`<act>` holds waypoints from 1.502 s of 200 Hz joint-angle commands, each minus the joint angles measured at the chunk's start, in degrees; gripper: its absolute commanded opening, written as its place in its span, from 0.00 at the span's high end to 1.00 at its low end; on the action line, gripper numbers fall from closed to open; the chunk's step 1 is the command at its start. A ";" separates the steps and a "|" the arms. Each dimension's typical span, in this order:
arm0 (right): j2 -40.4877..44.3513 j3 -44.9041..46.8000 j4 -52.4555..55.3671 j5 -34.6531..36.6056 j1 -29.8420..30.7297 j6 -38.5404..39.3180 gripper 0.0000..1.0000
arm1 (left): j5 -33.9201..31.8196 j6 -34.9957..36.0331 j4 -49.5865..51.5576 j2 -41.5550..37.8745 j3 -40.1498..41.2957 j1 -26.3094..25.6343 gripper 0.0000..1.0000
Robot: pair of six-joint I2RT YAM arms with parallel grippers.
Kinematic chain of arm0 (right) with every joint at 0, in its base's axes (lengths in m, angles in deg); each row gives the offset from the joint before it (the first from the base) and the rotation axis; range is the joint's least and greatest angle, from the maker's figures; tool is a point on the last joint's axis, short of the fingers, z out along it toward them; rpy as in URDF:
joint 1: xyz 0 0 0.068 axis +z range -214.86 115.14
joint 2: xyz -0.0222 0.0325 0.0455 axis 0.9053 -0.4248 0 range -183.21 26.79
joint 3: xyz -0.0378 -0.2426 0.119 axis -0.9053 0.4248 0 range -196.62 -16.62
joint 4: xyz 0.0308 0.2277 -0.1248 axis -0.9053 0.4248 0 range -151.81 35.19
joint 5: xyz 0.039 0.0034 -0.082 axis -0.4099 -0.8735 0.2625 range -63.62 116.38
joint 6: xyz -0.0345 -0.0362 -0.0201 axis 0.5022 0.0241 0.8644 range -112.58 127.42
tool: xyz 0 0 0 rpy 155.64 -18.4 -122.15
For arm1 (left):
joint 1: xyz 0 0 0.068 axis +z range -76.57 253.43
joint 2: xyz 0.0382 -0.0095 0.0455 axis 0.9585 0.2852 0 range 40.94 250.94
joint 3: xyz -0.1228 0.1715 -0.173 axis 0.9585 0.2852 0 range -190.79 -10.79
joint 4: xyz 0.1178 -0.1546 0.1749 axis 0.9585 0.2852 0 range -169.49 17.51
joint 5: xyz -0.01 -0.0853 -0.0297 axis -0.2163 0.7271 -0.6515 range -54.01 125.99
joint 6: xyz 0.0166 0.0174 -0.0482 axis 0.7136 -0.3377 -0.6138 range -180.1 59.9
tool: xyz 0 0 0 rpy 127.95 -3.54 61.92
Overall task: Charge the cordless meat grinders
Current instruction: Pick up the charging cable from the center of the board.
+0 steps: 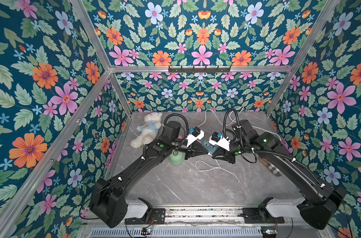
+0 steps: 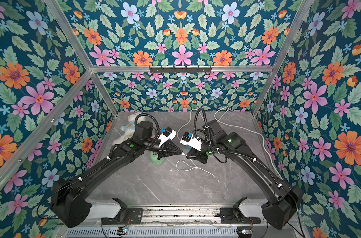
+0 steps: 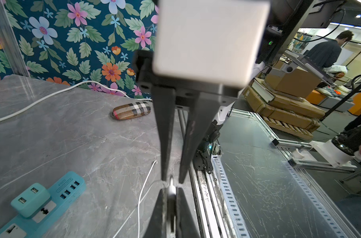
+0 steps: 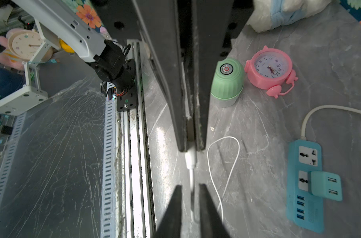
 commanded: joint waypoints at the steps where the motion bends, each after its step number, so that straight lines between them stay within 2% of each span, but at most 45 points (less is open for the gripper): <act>1: 4.19 6.86 -18.64 -0.62 -0.03 -13.46 0.44 | -4.39 -11.03 -19.20 -1.86 4.71 -0.08 1.00; 13: 6.28 11.45 -26.68 -1.29 -0.01 -18.79 0.43 | -6.91 -15.46 -24.73 -2.33 5.78 -0.57 1.00; 40: 7.89 15.95 -36.15 -1.92 -0.01 -24.62 0.47 | -8.00 -17.26 -26.63 -1.89 5.45 -1.99 1.00; 51: 8.32 17.43 -38.70 -2.03 -0.01 -25.69 0.53 | -7.72 -17.43 -26.67 -1.68 5.29 -2.20 1.00; 71: 9.34 19.08 -40.94 -3.05 -0.50 -26.53 0.68 | -7.52 -17.35 -26.54 -1.74 5.04 -2.35 1.00; 82: 10.11 19.65 -40.91 -3.37 -0.72 -26.70 0.72 | -7.76 -17.13 -26.47 -1.93 5.03 -2.30 1.00; 93: 11.12 20.18 -40.49 -3.05 -0.80 -26.68 0.71 | -8.25 -16.89 -26.55 -2.09 5.03 -2.36 1.00; 119: 13.97 21.77 -39.62 -1.72 -1.07 -26.72 0.60 | -9.58 -16.98 -27.43 -2.29 4.99 -2.37 1.00; 145: 16.61 23.40 -42.57 -1.35 -1.47 -27.52 0.60 | -10.81 -18.96 -28.78 -1.56 2.89 -2.46 1.00; 174: 18.62 22.51 -49.54 -2.00 -4.59 -31.09 0.60 | -13.47 -24.66 -31.05 0.33 -5.08 -2.63 1.00; 201: 18.05 19.89 -56.29 -5.26 -8.46 -34.50 0.58 | -14.76 -28.23 -32.38 2.04 -11.79 -2.71 1.00; 224: 16.09 15.56 -58.08 -7.63 -8.98 -35.05 0.52 | -14.80 -29.07 -31.63 2.95 -15.70 -3.16 1.00; 246: 13.75 11.28 -59.47 -10.10 -9.03 -36.00 0.51 | -14.75 -29.34 -31.28 3.57 -17.77 -3.93 1.00; 259: 12.95 10.01 -62.22 -10.79 -8.99 -37.39 0.52 | -14.39 -29.36 -31.14 3.94 -18.60 -4.19 1.00; 282: 12.48 9.14 -66.11 -11.51 -9.04 -39.45 0.67 | -14.40 -28.93 -31.34 4.01 -18.98 -4.29 1.00; 300: 12.40 9.05 -67.38 -11.78 -8.98 -40.54 0.72 | -14.47 -28.82 -31.73 4.04 -18.88 -4.38 1.00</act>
